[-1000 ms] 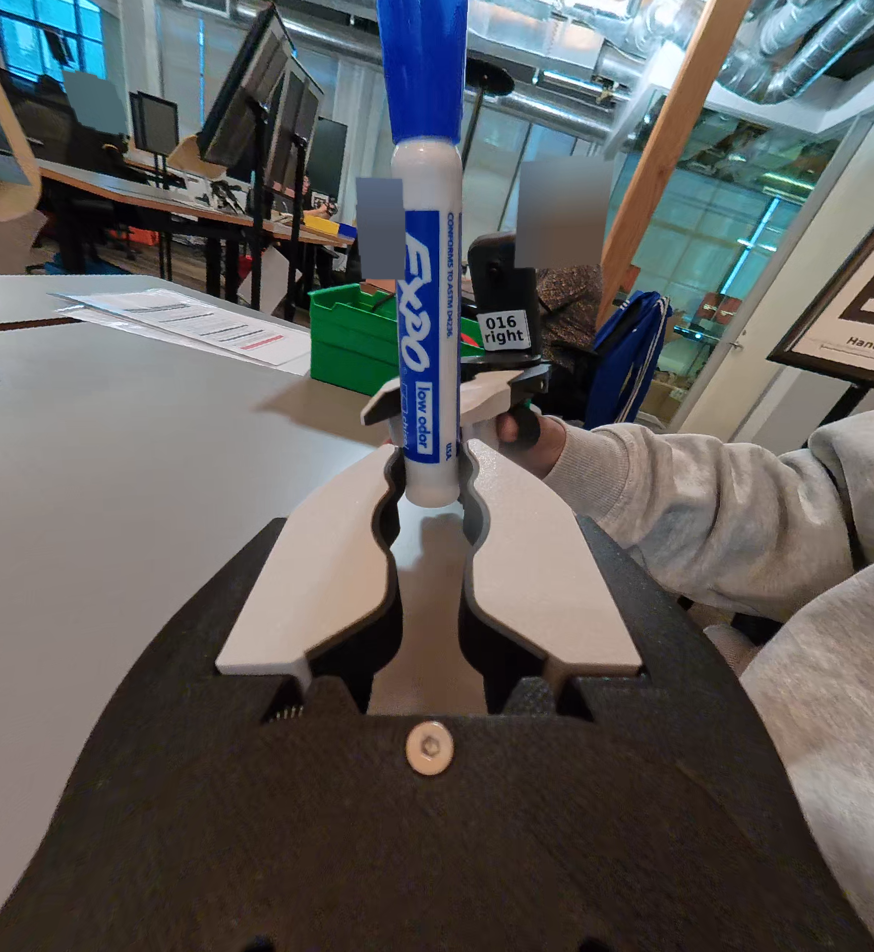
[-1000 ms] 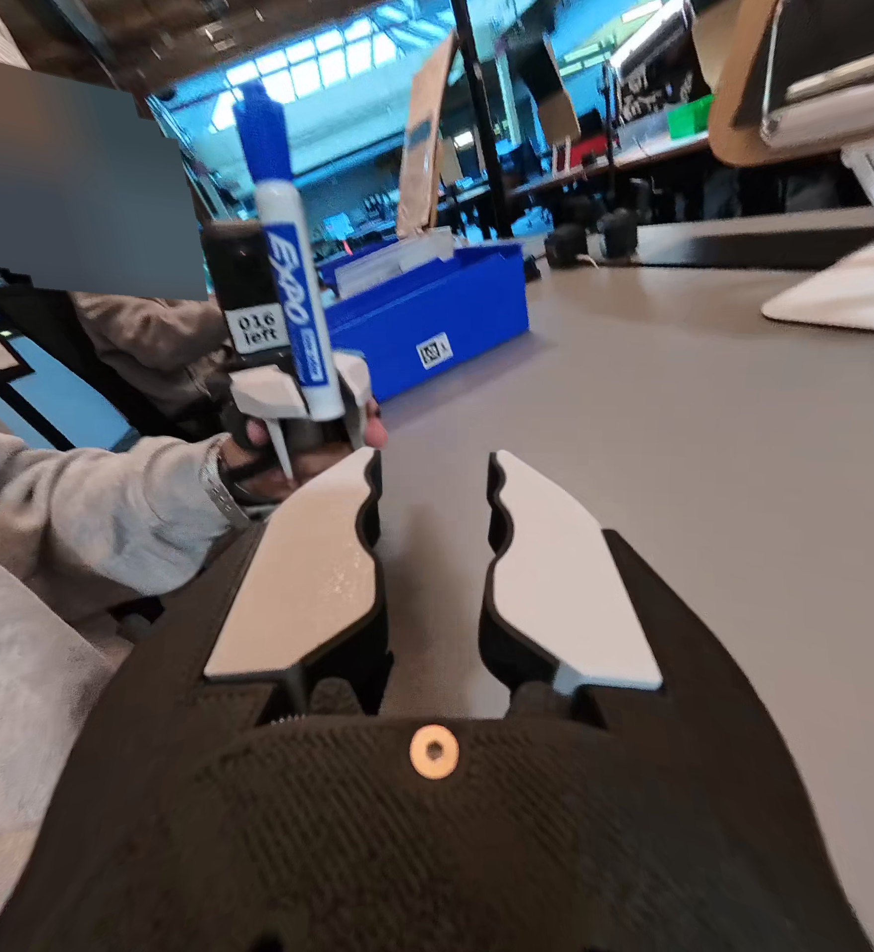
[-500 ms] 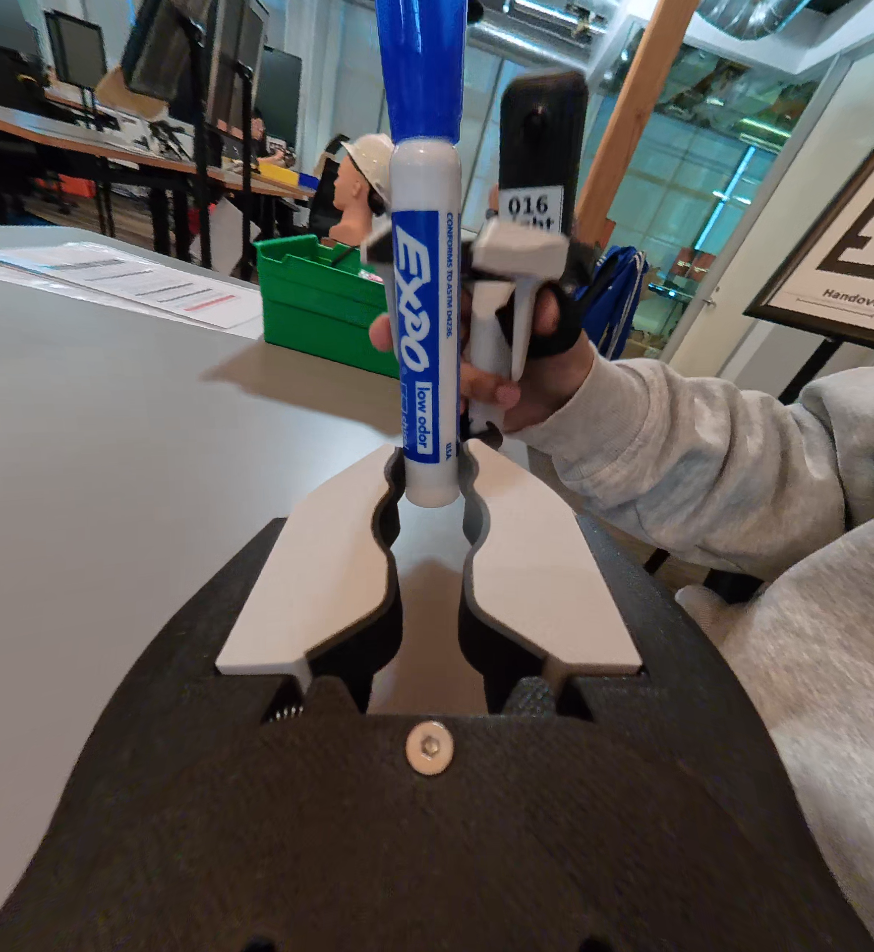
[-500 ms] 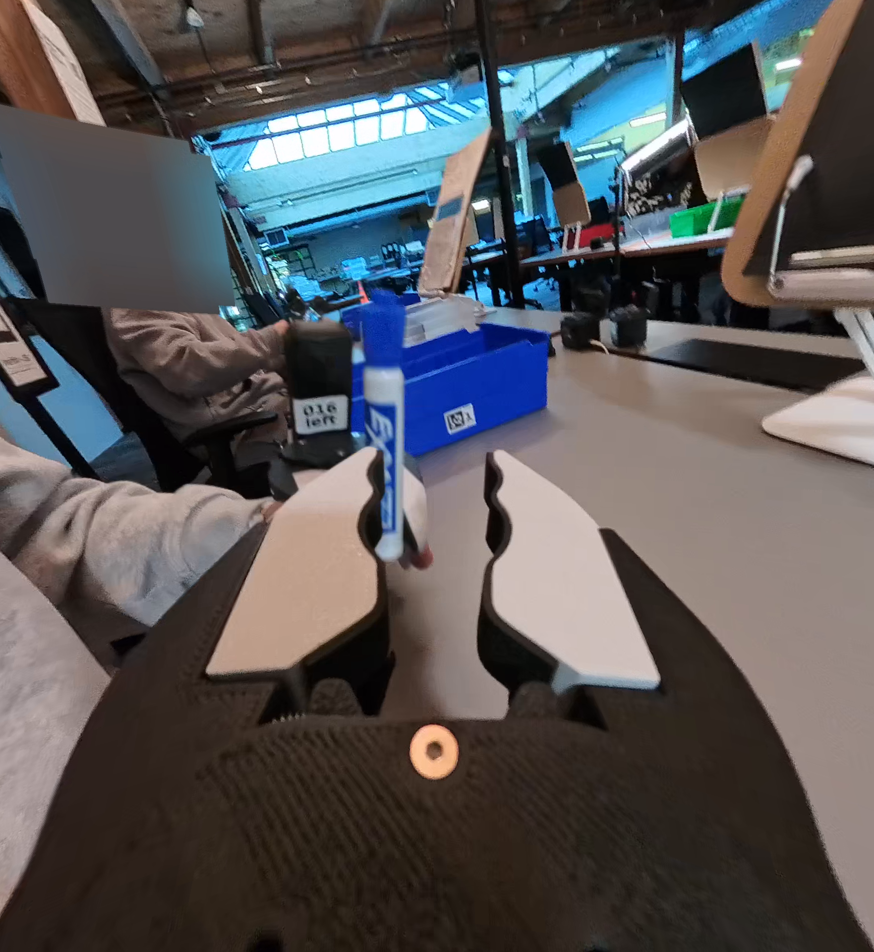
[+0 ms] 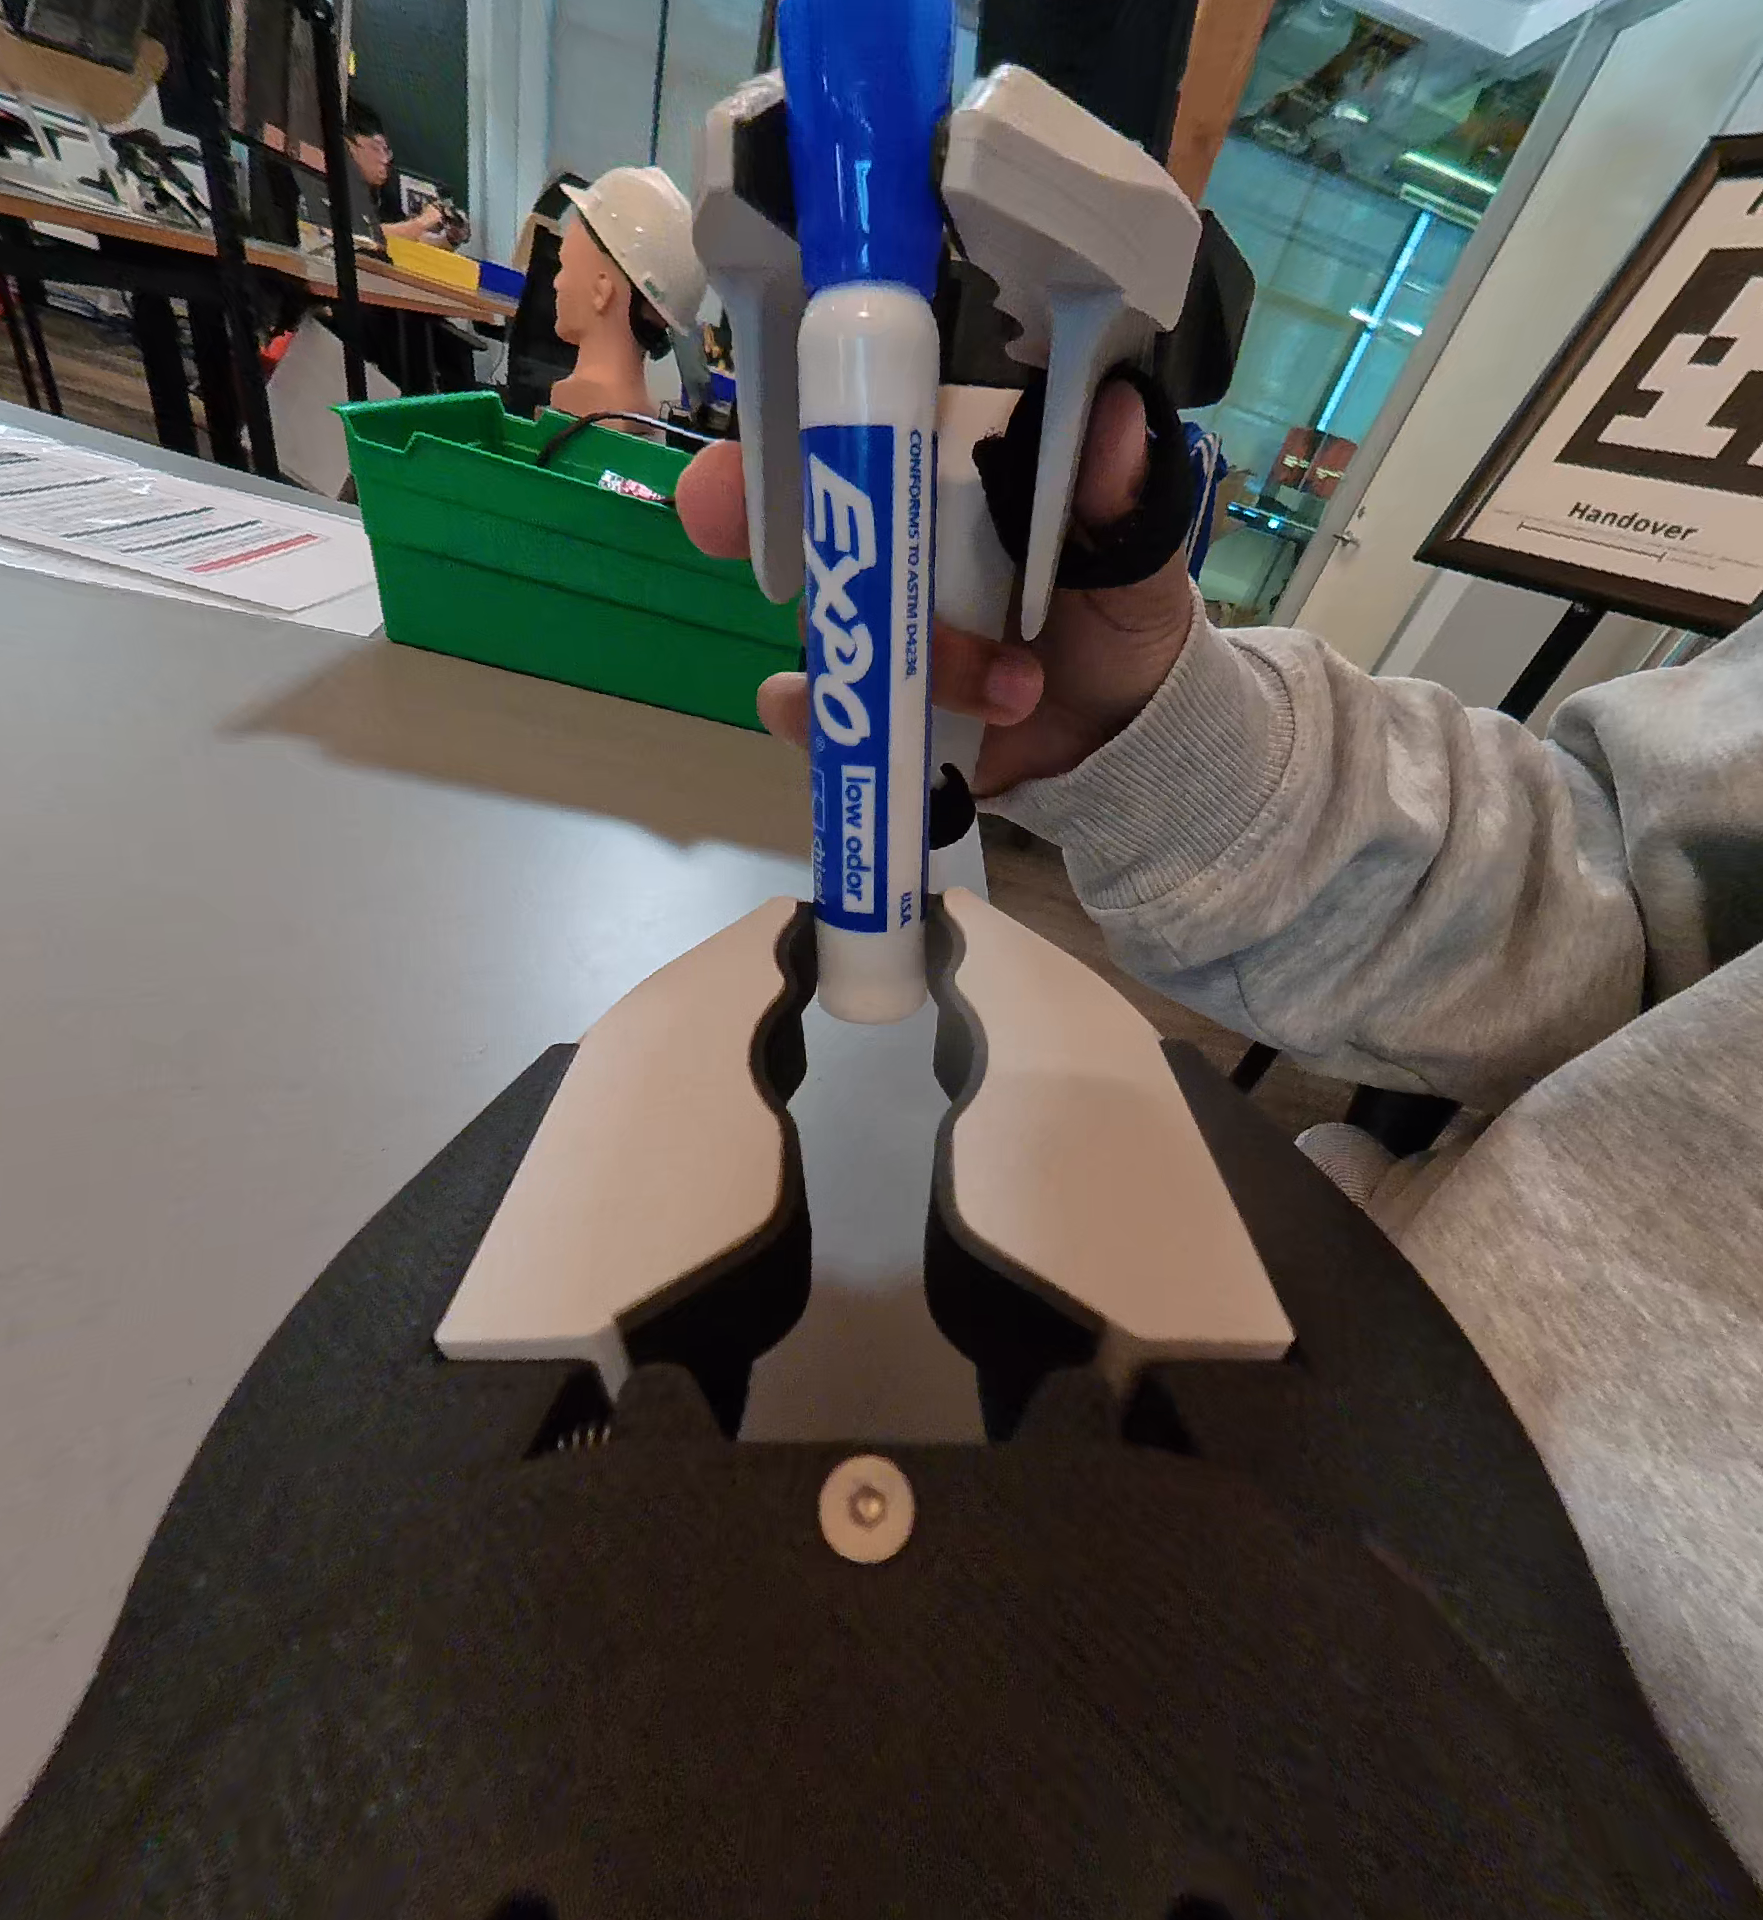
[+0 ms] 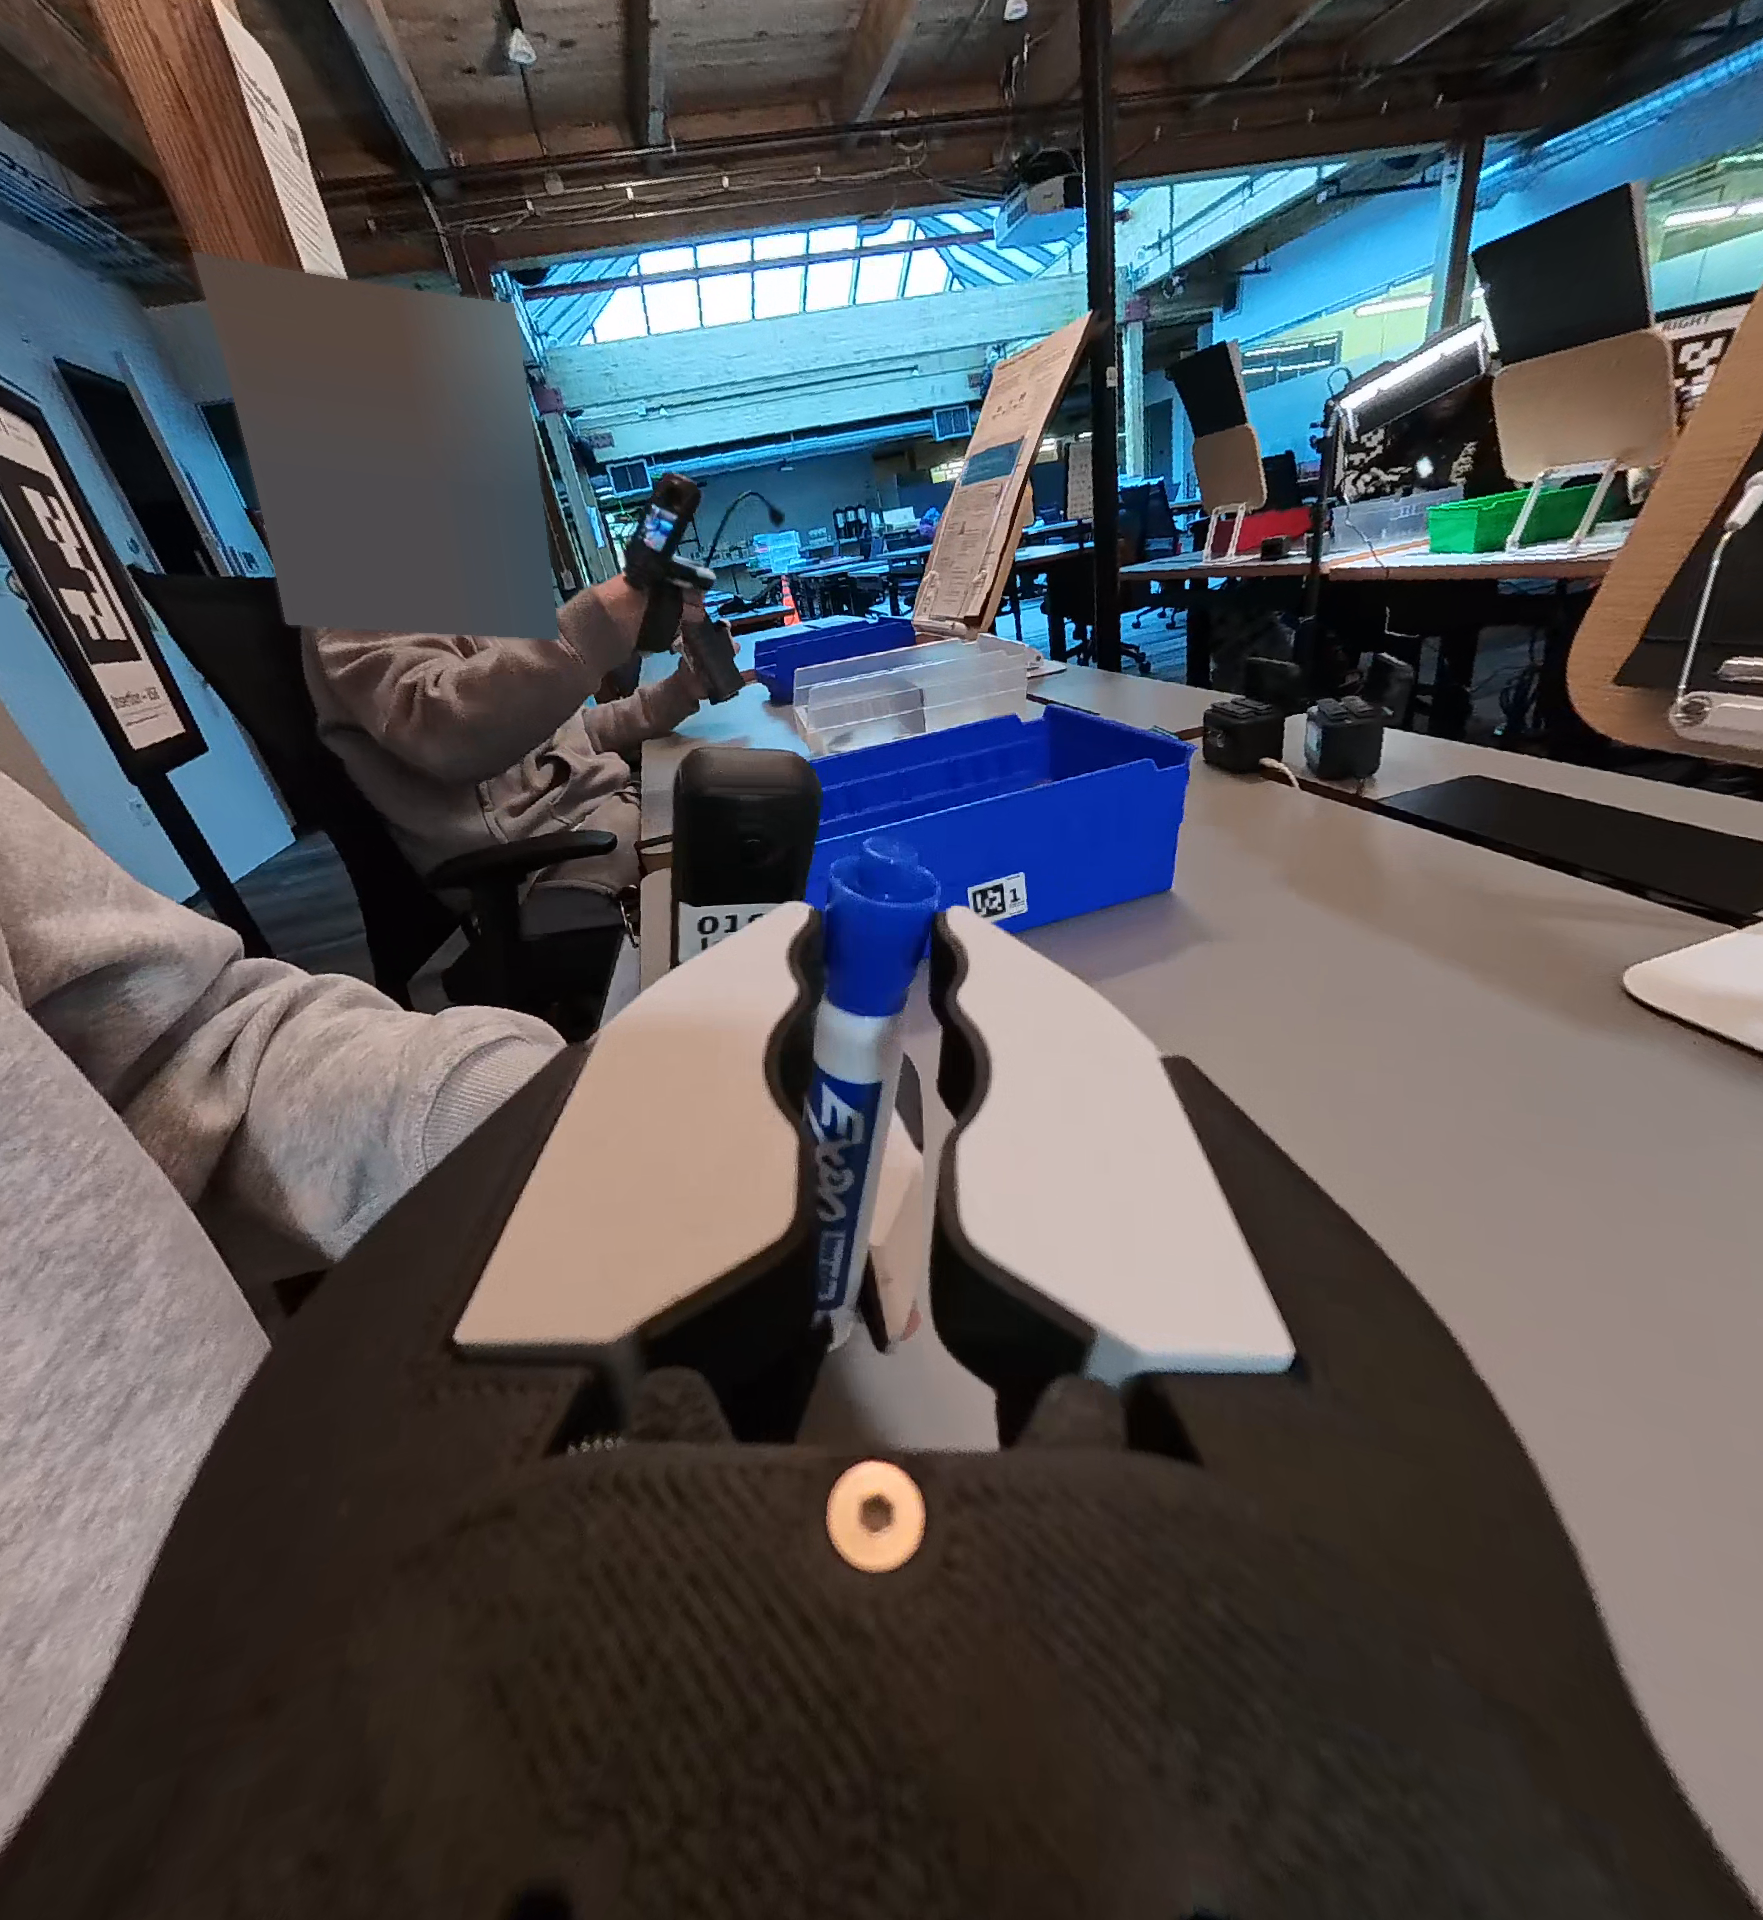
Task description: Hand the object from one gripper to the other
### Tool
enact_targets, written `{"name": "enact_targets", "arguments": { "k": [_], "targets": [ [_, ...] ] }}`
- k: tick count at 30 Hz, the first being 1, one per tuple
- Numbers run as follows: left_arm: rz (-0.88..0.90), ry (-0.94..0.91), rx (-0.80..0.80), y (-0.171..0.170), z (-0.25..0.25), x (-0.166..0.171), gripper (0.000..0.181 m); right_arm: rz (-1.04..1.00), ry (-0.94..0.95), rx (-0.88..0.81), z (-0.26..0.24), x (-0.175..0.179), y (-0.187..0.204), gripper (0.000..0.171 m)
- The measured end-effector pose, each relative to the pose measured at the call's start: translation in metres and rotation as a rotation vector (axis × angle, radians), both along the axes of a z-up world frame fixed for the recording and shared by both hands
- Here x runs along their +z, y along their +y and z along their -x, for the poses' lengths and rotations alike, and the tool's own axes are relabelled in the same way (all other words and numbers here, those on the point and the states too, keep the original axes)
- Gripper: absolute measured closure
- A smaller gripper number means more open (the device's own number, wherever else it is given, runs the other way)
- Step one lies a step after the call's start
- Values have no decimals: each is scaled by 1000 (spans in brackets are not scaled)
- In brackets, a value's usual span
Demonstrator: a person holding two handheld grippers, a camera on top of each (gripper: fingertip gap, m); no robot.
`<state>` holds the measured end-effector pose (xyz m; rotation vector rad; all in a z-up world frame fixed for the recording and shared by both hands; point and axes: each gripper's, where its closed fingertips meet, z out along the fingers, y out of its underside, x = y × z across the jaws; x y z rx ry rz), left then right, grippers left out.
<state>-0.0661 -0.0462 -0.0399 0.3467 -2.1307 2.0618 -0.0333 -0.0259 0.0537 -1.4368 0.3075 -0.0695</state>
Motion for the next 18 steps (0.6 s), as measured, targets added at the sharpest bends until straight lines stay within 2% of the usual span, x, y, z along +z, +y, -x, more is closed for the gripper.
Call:
{"name": "enact_targets", "arguments": {
  "k": [4,7,9,18],
  "targets": [
    [-3,-1,17,1,-3,0,160,5,-7,-3,0,0,1,152],
    [-15,-4,65,-1,-8,-2,118,10,-11,-21,-2,1,-2,153],
    [-37,13,80,-2,-11,-6,102,10,-10,-31,-3,3,-4,153],
    [-7,47,112,6,-21,-4,101,7,-80,-49,6,31,-14,152]
  ]
}}
